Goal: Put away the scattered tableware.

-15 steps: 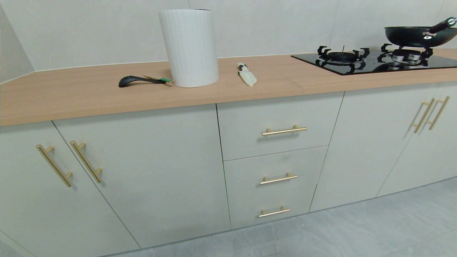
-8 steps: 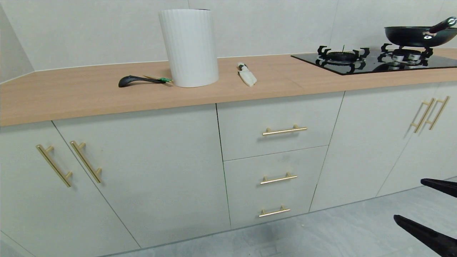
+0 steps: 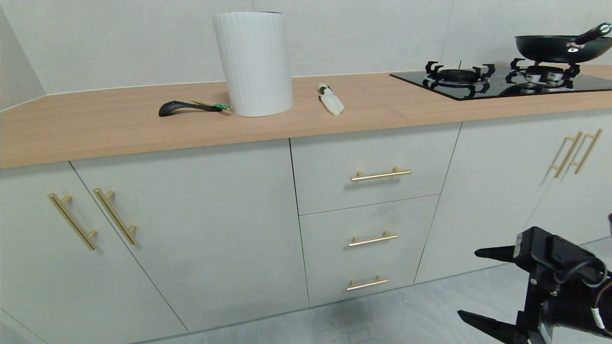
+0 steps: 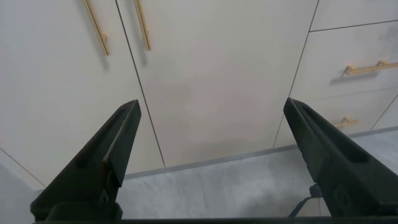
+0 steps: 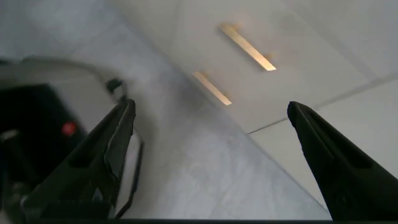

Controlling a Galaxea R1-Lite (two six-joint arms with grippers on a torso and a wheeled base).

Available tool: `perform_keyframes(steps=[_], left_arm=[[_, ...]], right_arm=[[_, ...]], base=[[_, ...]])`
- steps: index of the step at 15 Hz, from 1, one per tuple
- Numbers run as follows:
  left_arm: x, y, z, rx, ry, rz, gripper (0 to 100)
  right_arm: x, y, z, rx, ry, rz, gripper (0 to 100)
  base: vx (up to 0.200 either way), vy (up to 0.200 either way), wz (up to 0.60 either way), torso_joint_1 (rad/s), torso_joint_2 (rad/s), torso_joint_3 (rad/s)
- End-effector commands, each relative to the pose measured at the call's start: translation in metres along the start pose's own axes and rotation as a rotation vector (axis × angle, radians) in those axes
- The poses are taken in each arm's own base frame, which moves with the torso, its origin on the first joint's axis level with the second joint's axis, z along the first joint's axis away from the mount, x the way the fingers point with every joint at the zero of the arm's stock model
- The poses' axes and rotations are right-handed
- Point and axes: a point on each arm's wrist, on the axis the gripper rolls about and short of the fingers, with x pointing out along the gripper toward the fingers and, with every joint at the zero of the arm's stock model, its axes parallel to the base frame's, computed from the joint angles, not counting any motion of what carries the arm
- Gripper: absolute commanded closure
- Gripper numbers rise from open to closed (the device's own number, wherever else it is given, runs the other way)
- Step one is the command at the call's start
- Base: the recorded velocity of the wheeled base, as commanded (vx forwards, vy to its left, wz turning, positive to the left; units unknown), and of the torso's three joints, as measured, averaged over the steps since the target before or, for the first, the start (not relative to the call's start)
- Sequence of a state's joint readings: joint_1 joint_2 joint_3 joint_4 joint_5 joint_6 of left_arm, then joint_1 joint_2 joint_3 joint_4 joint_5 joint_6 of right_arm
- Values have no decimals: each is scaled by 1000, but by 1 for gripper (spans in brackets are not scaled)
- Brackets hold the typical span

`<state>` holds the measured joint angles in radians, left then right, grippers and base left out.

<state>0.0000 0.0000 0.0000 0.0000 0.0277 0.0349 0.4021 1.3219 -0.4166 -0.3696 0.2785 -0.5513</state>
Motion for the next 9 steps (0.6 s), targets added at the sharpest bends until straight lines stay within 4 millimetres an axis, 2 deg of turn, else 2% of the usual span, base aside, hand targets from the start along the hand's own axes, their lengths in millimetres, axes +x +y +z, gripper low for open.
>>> perform_keyframes(steps=[1,5,9], left_arm=[[0,0,0,0,0,0,0],[0,-1,0,2,1,-28,0],[0,-1,0,-12,-5,-29,0]], right_arm=[[23,3,-7,8,72,57,0],[45,9,-3,-15,106,106,0],[65,9,-12,-2,163,142,0]], base=[[0,0,0,0,0,0],[0,0,0,0,0,0],[0,0,0,0,0,0]])
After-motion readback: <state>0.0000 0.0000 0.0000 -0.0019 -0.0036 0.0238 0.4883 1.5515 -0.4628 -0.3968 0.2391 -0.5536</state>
